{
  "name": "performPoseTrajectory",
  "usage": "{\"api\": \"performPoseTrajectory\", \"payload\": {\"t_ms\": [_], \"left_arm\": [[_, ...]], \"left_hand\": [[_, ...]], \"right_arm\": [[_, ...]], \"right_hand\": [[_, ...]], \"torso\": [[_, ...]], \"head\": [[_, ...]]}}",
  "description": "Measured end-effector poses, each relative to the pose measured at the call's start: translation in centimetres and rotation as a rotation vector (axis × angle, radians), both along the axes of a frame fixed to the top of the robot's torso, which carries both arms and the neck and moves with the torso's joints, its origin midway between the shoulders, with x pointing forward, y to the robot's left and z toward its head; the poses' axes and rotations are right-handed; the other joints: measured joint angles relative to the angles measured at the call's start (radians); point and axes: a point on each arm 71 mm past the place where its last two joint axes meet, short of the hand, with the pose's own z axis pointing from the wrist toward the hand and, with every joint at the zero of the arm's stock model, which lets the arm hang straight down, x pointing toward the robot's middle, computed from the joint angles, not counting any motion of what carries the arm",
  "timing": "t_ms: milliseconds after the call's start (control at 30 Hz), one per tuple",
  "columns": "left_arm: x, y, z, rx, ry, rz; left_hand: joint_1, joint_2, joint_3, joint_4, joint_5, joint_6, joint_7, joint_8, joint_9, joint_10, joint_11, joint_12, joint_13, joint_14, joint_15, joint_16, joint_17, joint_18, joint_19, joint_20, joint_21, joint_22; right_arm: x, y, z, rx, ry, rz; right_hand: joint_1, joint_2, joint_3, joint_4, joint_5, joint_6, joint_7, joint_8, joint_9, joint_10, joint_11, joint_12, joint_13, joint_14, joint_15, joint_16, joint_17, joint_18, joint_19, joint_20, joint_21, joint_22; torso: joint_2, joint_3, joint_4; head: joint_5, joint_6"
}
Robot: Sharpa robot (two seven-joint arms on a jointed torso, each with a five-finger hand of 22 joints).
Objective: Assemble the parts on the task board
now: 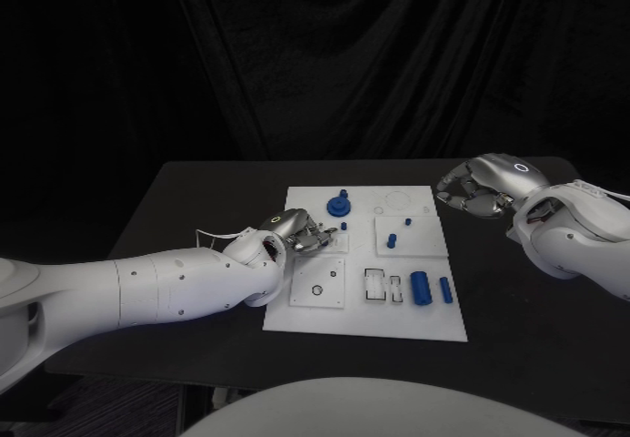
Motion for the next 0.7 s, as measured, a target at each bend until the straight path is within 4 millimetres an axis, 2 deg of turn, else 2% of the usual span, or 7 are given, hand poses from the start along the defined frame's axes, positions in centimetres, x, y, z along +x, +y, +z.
{"api": "performPoseTrajectory", "payload": {"t_ms": [100, 200, 333, 367, 467, 700], "left_arm": [[0.01, 0.03, -0.02, 0.001, 0.000, 0.000], [0.02, 0.08, -0.03, 0.002, 0.001, 0.001], [0.04, 0.12, -0.04, 0.004, 0.003, 0.001], [0.05, 0.13, -0.04, 0.004, 0.003, 0.001], [0.06, 0.15, -0.04, 0.005, 0.003, 0.001], [0.10, 0.15, -0.05, 0.004, 0.000, -0.010]], "left_hand": [[-0.003, 0.003, -0.004, -0.001, 0.000, 0.000, 0.000, 0.000, 0.000, 0.000, 0.000, 0.000, 0.000, 0.000, 0.000, 0.000, 0.000, 0.000, 0.000, 0.000, 0.000, 0.000], [-0.024, 0.017, -0.025, 0.000, -0.009, 0.002, -0.002, 0.000, 0.000, 0.000, 0.000, 0.000, 0.000, 0.000, 0.000, 0.000, 0.000, 0.000, 0.000, 0.000, 0.000, 0.000], [-0.059, 0.048, -0.056, 0.000, -0.009, 0.005, 0.002, 0.000, 0.000, 0.000, 0.000, 0.000, 0.000, 0.000, 0.000, 0.000, 0.000, 0.000, 0.000, 0.000, -0.004, 0.000], [-0.070, 0.060, -0.068, 0.000, 0.010, 0.005, 0.002, 0.000, 0.000, 0.000, 0.000, 0.000, 0.000, 0.000, 0.000, 0.000, 0.000, 0.000, 0.000, 0.000, -0.004, 0.000], [-0.081, 0.071, -0.084, -0.001, 0.048, 0.007, 0.000, 0.000, 0.000, 0.000, 0.000, 0.000, 0.000, 0.000, 0.000, 0.000, 0.000, 0.000, 0.000, 0.000, -0.004, 0.000], [-0.036, 0.112, -0.103, -0.004, 0.142, -0.023, 0.007, 0.011, 0.046, 0.000, 0.000, 0.000, 0.000, 0.000, 0.000, 0.000, 0.000, 0.000, 0.000, 0.000, -0.010, 0.000]], "right_arm": [[-0.01, -0.03, -0.01, 0.000, 0.000, -0.001], [-0.01, -0.04, -0.02, 0.000, 0.000, -0.001], [-0.02, -0.07, -0.02, 0.000, 0.001, -0.001], [-0.02, -0.07, -0.02, 0.000, 0.001, -0.001], [-0.02, -0.07, -0.03, 0.000, 0.001, -0.001], [-0.02, -0.07, -0.03, 0.000, 0.001, -0.001]], "right_hand": [[0.000, 0.000, 0.000, 0.000, 0.000, 0.000, 0.000, 0.000, 0.000, 0.000, 0.000, 0.000, 0.000, 0.000, 0.000, 0.000, 0.000, 0.000, 0.000, 0.000, 0.000, 0.000], [0.000, 0.000, 0.000, 0.000, 0.000, 0.000, 0.000, 0.000, 0.000, 0.000, 0.000, 0.000, 0.000, 0.000, 0.000, 0.000, 0.000, 0.000, 0.000, 0.000, 0.000, 0.000], [0.000, 0.000, 0.003, 0.003, 0.000, 0.000, 0.000, 0.000, 0.000, 0.000, 0.000, 0.000, 0.000, 0.000, 0.000, 0.000, 0.000, 0.000, 0.000, 0.000, 0.000, 0.000], [0.000, 0.000, 0.003, 0.003, 0.000, 0.000, 0.000, 0.000, 0.000, 0.000, 0.000, 0.000, 0.000, 0.000, 0.000, 0.000, 0.000, 0.000, 0.000, 0.000, 0.000, 0.000], [0.000, 0.000, 0.003, 0.003, 0.000, 0.000, 0.000, 0.000, 0.000, 0.000, 0.000, 0.000, 0.000, 0.000, 0.000, 0.000, 0.000, 0.000, 0.000, 0.000, 0.000, 0.000], [0.000, 0.000, 0.003, 0.003, 0.000, 0.003, 0.003, 0.000, 0.000, 0.000, 0.000, 0.000, 0.000, 0.000, 0.000, 0.000, 0.000, 0.000, 0.000, 0.000, 0.000, 0.000]], "torso": [[0.000, -0.0001, -0.0001], [0.000, -0.0002, -0.0003], [0.000, -0.0004, -0.0004], [0.000, -0.0004, -0.0005], [0.000, -0.0004, -0.0007], [0.001, -0.0003, -0.0008]], "head": [[0.000, 0.000], [0.001, 0.000], [0.002, 0.000], [0.002, 0.000], [0.002, 0.000], [0.002, 0.000]]}}
